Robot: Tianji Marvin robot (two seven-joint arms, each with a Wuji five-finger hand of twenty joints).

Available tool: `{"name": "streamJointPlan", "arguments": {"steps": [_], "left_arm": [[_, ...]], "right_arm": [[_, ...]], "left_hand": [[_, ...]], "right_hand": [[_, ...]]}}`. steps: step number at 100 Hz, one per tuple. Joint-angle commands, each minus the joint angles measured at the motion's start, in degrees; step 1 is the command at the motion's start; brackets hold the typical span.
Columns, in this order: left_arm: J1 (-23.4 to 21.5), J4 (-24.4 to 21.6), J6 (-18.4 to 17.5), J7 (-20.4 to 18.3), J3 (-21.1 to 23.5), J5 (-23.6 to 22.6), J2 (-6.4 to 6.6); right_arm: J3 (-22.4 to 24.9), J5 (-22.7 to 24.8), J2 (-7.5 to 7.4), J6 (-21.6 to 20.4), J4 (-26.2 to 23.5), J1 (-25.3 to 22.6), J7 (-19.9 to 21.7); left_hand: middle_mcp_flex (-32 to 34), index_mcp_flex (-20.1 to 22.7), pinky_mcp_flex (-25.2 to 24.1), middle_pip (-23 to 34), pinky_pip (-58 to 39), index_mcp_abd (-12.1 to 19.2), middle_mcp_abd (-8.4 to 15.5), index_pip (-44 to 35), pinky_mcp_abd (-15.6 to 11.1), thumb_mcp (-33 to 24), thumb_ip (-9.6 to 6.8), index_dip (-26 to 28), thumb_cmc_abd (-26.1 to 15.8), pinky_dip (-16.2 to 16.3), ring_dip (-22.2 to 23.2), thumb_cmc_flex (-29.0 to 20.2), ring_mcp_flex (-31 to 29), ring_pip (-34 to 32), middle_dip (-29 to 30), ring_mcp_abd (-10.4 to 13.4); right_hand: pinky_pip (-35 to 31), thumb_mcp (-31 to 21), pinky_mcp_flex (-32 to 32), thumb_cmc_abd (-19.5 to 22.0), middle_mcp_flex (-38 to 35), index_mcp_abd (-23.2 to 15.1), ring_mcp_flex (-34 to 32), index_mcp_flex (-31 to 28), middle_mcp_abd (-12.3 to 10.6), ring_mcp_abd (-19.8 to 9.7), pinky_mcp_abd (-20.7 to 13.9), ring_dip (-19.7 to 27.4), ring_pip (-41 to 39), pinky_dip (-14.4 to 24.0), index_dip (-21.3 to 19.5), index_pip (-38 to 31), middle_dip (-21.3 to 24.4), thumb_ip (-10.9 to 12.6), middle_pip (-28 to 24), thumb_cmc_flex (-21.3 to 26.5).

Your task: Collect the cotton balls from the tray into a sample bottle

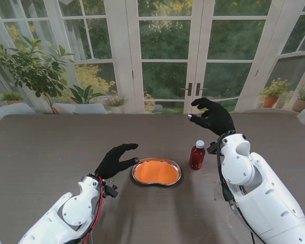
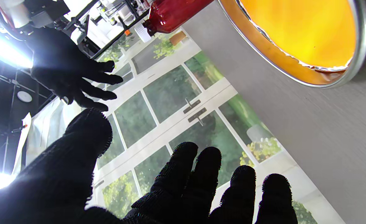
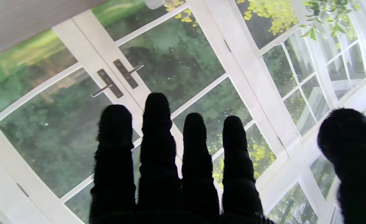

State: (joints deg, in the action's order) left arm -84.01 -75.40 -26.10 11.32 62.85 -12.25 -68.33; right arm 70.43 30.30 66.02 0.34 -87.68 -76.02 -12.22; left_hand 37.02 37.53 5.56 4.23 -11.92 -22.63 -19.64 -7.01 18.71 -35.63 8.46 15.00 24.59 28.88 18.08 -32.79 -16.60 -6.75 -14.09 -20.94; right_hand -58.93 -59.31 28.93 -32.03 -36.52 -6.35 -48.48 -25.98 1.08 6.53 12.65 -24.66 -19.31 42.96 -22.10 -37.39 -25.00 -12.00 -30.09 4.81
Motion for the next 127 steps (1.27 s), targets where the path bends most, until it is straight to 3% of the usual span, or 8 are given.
{"name": "streamJointPlan", "arguments": {"steps": [1, 33, 55, 69, 75, 127], "left_arm": [[-0.4, -0.7, 0.2, -1.1, 0.3, 0.3, -0.12], [-1.5, -2.2, 0.7, -0.8, 1.7, 0.5, -0.08], [-2.2, -3.2, 0.8, -0.7, 2.5, 0.7, -0.04], [-2.4, -3.5, 0.8, -0.6, 2.7, 0.6, -0.05], [-2.4, -3.5, 0.7, -0.6, 2.7, 0.6, -0.05], [-2.8, -3.8, 0.1, -0.1, 3.2, 0.1, -0.05]], "right_arm": [[-0.7, -1.0, 1.03, -0.5, -1.5, -1.6, -0.1], [-1.7, -9.9, 2.5, -1.6, -5.1, -6.9, -1.9], [-2.2, -14.1, 3.24, -3.1, -4.6, -9.3, -3.3], [-2.5, -15.3, 3.59, -4.1, -4.0, -10.1, -4.4], [-2.1, -16.0, 3.27, -4.2, -4.6, -10.6, -2.8], [-2.5, -15.4, 3.32, -4.6, -3.8, -10.4, -3.2]], "left_hand": [[-0.4, -0.3, 0.1, -0.2, 2.1, 7.4, 1.2, 0.2, -0.1, 0.9, -2.28, 0.1, -1.5, 0.7, 0.3, -0.8, -0.9, 0.1, -0.2, -0.1], [-0.8, -0.8, -0.2, -0.3, 2.1, 7.1, 1.0, 0.5, -0.1, 1.1, -2.36, 0.0, -1.7, 0.8, 0.2, -0.8, -0.7, 0.4, -0.1, -0.1], [-0.9, -0.9, -0.2, -0.3, 2.1, 7.2, 1.1, 0.5, -0.1, 1.2, -2.37, 0.0, -1.7, 0.8, 0.2, -0.8, -0.8, 0.5, -0.1, -0.1], [-1.0, -1.0, -0.3, -0.4, 2.2, 7.1, 1.1, 0.5, -0.1, 1.3, -2.38, -0.1, -1.8, 0.8, 0.2, -0.8, -0.7, 0.6, -0.1, -0.1], [-1.0, -1.0, -0.4, -0.4, 2.2, 7.1, 1.0, 0.5, -0.1, 1.3, -2.39, -0.1, -1.7, 0.8, 0.2, -0.9, -0.6, 0.6, -0.1, 0.0], [-1.4, -0.9, -0.4, -0.4, 2.3, 7.2, 1.5, 0.4, -0.2, 1.5, -2.38, 0.0, -1.7, 0.8, 0.1, -0.8, -0.6, 0.8, 0.1, 0.0]], "right_hand": [[1.2, -2.4, 0.2, -1.7, -0.9, 0.7, -0.8, -0.6, 0.7, 0.4, 1.4, 1.0, 0.9, -1.2, -0.4, -0.8, 0.7, 2.8, 0.7, 1.3], [6.8, -8.6, -1.9, -3.8, 0.0, 2.8, 2.0, -1.4, 1.7, 1.0, -0.4, 3.6, 4.8, -6.9, 0.3, -0.2, 1.3, 4.5, 2.8, 5.3], [8.2, -9.0, -3.4, -3.6, 0.9, 3.2, 3.5, -1.2, 1.5, 0.6, -1.4, 4.4, 5.7, -8.4, 0.5, 0.2, 1.5, 4.6, 3.0, 6.0], [7.9, -9.5, -3.2, -4.9, -0.2, 3.1, 3.0, -2.7, 1.5, 0.9, -1.2, 4.7, 5.6, -9.1, 0.9, 0.6, 1.9, 4.3, 3.3, 6.2], [8.3, -7.9, -4.8, -2.5, 2.2, 3.3, 4.6, -0.4, 1.1, 0.3, -2.5, 5.1, 6.1, -9.7, 0.8, 0.9, 1.7, 4.6, 3.2, 6.4], [8.1, -8.6, -5.2, -3.9, 0.8, 3.0, 4.1, -1.7, 1.4, 0.9, -1.5, 4.8, 5.2, -10.1, 0.5, 0.5, 1.6, 4.5, 2.8, 6.6]]}}
